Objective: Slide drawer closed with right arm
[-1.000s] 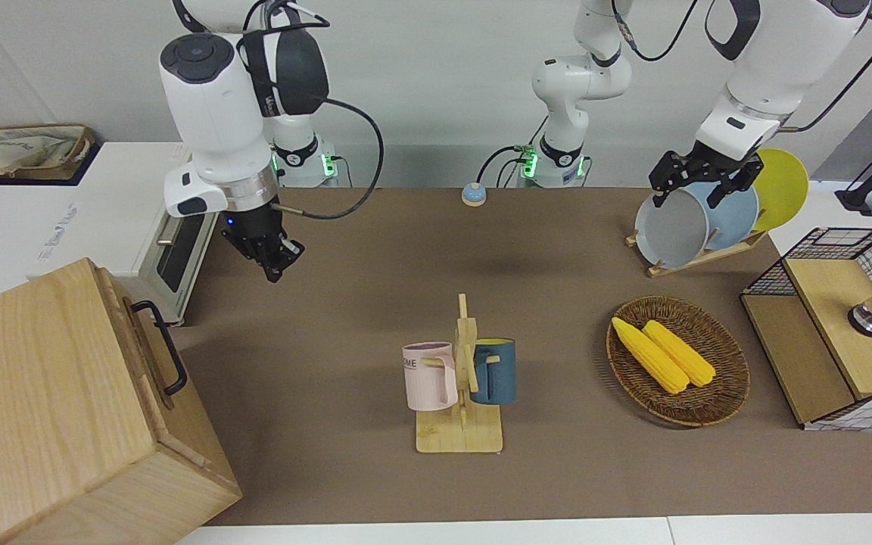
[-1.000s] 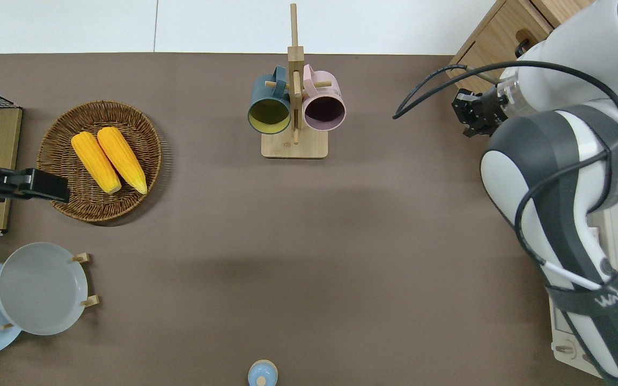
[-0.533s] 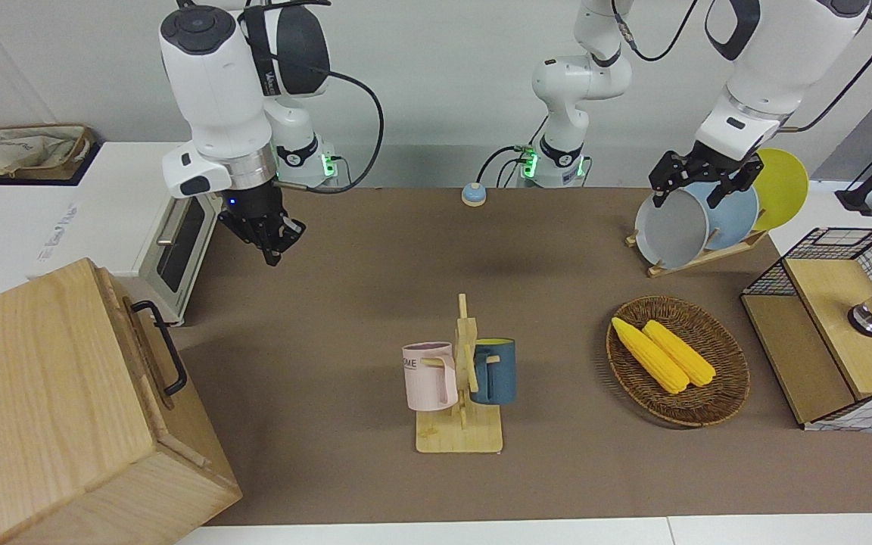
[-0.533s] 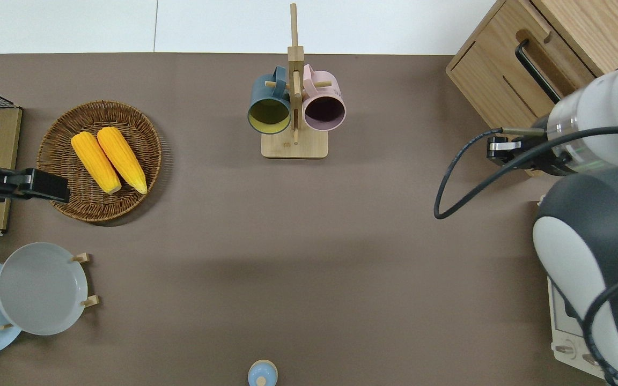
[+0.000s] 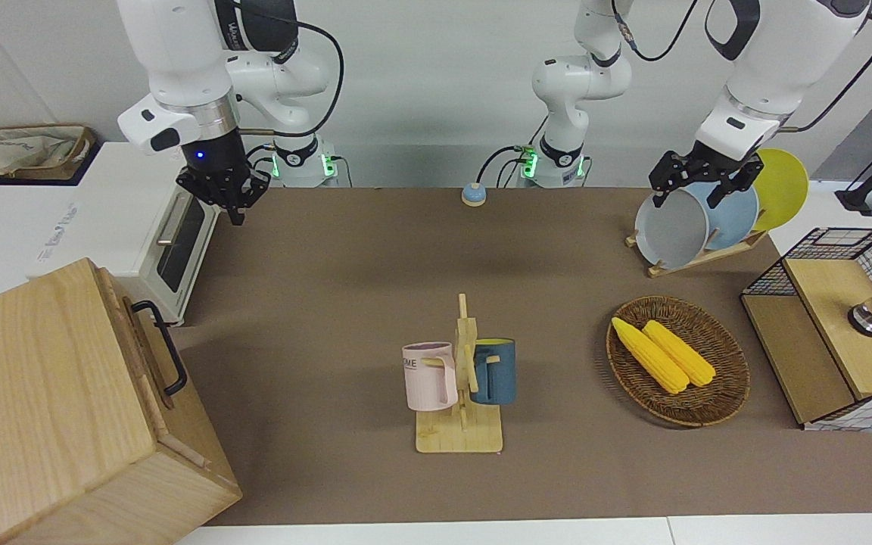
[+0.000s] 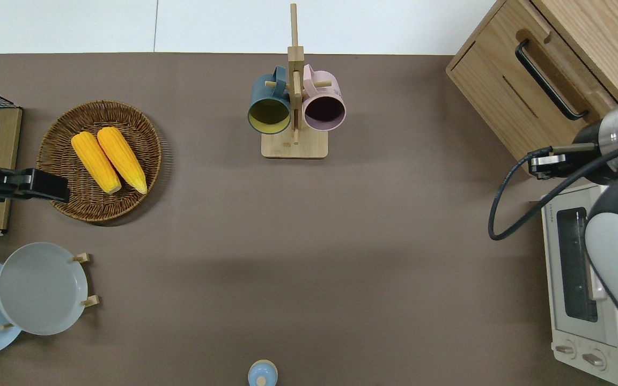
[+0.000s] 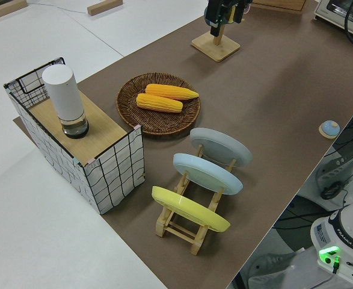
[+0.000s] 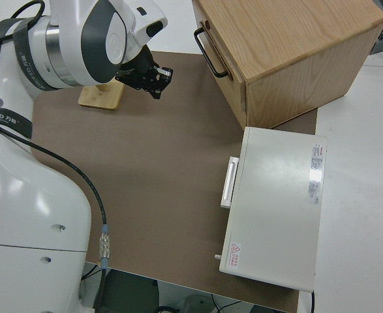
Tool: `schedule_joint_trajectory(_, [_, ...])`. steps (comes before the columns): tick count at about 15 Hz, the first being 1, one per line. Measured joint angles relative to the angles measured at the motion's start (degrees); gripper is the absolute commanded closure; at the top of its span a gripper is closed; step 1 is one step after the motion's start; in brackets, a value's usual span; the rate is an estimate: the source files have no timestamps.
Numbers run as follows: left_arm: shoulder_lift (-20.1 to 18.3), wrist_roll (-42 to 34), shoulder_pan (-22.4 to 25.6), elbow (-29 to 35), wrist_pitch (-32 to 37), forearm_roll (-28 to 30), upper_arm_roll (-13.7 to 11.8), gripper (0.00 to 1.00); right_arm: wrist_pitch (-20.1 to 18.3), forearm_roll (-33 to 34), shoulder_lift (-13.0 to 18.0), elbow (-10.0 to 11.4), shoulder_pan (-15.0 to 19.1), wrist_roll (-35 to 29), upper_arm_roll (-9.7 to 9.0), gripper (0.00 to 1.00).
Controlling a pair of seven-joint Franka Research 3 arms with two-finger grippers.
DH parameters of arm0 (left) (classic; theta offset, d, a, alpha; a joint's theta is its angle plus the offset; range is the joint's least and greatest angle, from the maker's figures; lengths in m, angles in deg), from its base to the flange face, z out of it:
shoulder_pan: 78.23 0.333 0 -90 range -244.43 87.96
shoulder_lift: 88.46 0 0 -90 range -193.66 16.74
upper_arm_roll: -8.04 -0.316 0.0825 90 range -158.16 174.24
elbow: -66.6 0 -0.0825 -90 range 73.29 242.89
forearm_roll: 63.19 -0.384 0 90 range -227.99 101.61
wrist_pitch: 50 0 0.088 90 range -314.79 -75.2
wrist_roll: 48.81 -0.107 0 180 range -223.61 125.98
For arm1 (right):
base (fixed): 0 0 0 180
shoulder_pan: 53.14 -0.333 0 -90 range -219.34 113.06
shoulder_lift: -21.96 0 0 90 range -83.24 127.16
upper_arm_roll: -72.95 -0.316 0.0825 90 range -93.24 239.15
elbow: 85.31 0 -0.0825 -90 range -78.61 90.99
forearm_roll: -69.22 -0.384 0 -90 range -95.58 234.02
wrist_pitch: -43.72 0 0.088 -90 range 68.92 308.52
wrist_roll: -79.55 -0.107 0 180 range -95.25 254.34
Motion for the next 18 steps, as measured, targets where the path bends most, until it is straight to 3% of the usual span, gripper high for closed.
schedule_joint_trajectory(1, [0.0,0.0,0.0,0.0,0.0,0.0,0.0,0.01,0.0,0.0,0.0,0.1,0.0,0.6,0.07,0.725])
schedule_joint_trajectory(2, [0.0,0.0,0.0,0.0,0.0,0.0,0.0,0.01,0.0,0.0,0.0,0.1,0.0,1.0,0.14,0.505])
schedule_joint_trajectory(3, [0.0,0.0,0.0,0.0,0.0,0.0,0.0,0.01,0.0,0.0,0.0,0.2,0.0,1.1,0.20,0.422])
schedule_joint_trajectory(6, [0.0,0.0,0.0,0.0,0.0,0.0,0.0,0.01,0.0,0.0,0.0,0.3,0.0,1.3,0.29,0.022])
schedule_joint_trajectory(18, [0.0,0.0,0.0,0.0,0.0,0.0,0.0,0.01,0.9,-6.1,0.0,0.3,1.9,1.5,1.13,0.017])
